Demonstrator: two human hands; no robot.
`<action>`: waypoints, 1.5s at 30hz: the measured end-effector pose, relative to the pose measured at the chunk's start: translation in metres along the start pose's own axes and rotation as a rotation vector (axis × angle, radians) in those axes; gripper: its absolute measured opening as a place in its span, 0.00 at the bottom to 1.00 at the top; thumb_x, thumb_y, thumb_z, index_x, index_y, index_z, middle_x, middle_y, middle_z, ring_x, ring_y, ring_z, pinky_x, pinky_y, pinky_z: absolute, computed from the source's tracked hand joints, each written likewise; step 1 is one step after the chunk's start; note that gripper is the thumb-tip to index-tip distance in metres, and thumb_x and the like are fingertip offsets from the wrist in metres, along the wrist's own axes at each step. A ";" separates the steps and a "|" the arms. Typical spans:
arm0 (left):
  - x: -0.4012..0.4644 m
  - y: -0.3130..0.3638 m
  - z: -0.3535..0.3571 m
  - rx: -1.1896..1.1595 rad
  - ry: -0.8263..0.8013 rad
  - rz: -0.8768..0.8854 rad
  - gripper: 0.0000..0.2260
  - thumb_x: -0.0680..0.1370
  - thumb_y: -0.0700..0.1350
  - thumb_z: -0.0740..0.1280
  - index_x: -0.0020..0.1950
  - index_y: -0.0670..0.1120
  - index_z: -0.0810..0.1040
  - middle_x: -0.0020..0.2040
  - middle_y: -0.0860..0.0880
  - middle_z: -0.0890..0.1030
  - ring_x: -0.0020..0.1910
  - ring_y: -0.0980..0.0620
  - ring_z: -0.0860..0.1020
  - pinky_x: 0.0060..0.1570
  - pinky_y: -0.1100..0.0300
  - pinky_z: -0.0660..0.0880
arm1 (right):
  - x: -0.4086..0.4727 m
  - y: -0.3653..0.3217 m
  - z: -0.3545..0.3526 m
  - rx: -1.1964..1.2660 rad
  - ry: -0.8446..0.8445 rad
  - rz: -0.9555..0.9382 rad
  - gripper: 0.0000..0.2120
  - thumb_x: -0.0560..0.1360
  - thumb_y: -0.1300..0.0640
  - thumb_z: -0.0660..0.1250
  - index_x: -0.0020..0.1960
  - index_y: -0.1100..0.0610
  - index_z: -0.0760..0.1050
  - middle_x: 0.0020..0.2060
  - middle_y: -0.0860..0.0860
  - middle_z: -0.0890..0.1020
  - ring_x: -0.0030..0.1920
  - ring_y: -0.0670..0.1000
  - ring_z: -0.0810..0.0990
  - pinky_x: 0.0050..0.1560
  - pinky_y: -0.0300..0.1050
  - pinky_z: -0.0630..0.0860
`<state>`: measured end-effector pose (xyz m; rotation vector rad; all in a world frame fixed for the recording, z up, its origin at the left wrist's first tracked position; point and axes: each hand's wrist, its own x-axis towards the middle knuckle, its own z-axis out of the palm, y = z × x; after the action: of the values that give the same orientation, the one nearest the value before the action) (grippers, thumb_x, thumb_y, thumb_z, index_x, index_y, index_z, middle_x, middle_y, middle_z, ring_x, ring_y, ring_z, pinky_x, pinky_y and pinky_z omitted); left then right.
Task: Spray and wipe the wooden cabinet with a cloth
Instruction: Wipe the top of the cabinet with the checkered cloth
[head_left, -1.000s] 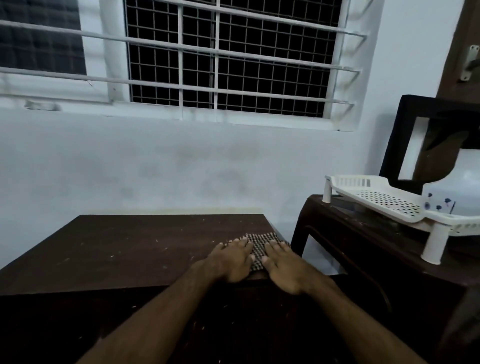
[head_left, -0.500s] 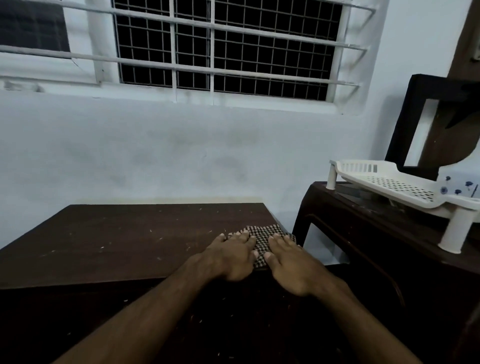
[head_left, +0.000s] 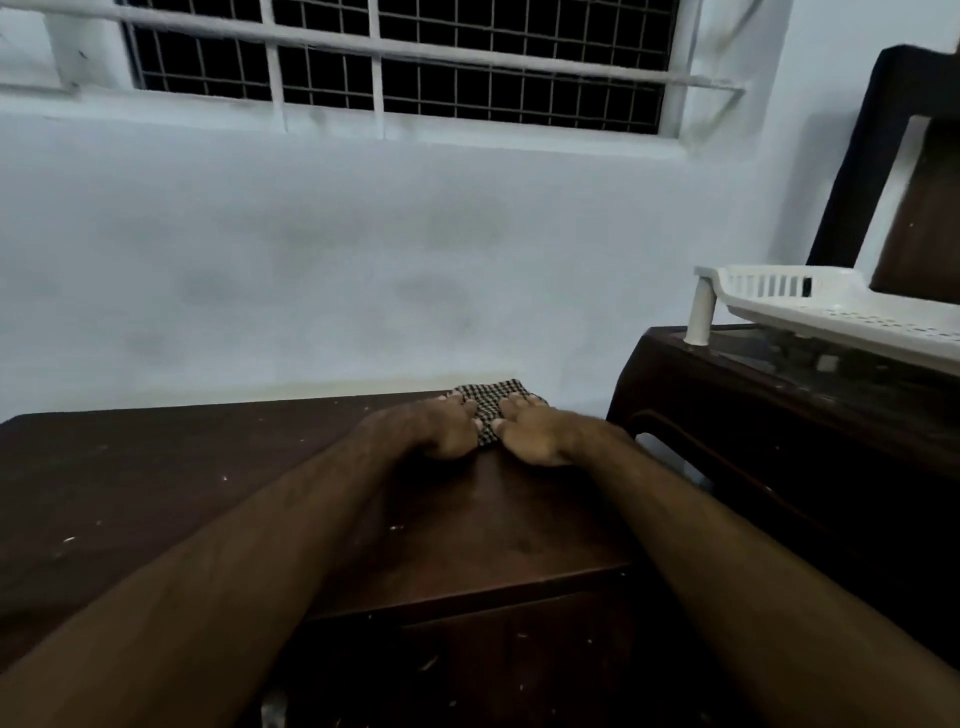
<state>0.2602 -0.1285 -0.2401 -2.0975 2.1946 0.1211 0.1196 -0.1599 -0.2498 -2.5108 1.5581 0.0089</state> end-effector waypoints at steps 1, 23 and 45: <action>0.012 -0.005 0.000 -0.006 0.003 -0.009 0.25 0.87 0.50 0.48 0.83 0.42 0.51 0.83 0.40 0.50 0.82 0.43 0.52 0.80 0.52 0.52 | 0.012 0.001 -0.002 -0.003 -0.007 0.005 0.29 0.86 0.47 0.45 0.83 0.59 0.46 0.83 0.56 0.46 0.82 0.55 0.44 0.81 0.51 0.44; -0.064 0.017 0.010 -0.030 0.054 0.035 0.26 0.86 0.54 0.47 0.83 0.47 0.50 0.84 0.45 0.50 0.82 0.47 0.51 0.80 0.43 0.47 | -0.074 -0.008 0.006 0.004 0.041 -0.029 0.27 0.87 0.50 0.45 0.82 0.61 0.47 0.82 0.57 0.48 0.82 0.52 0.45 0.78 0.42 0.41; -0.173 0.038 0.028 -0.142 0.125 0.039 0.27 0.85 0.53 0.47 0.83 0.44 0.52 0.83 0.46 0.53 0.82 0.49 0.51 0.79 0.41 0.43 | -0.165 -0.038 0.025 -0.018 0.070 0.051 0.29 0.85 0.46 0.44 0.83 0.56 0.49 0.83 0.54 0.50 0.82 0.54 0.48 0.81 0.55 0.47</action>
<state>0.2303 0.0482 -0.2459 -2.1915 2.3645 0.1571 0.0822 0.0069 -0.2513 -2.5102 1.6560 -0.0583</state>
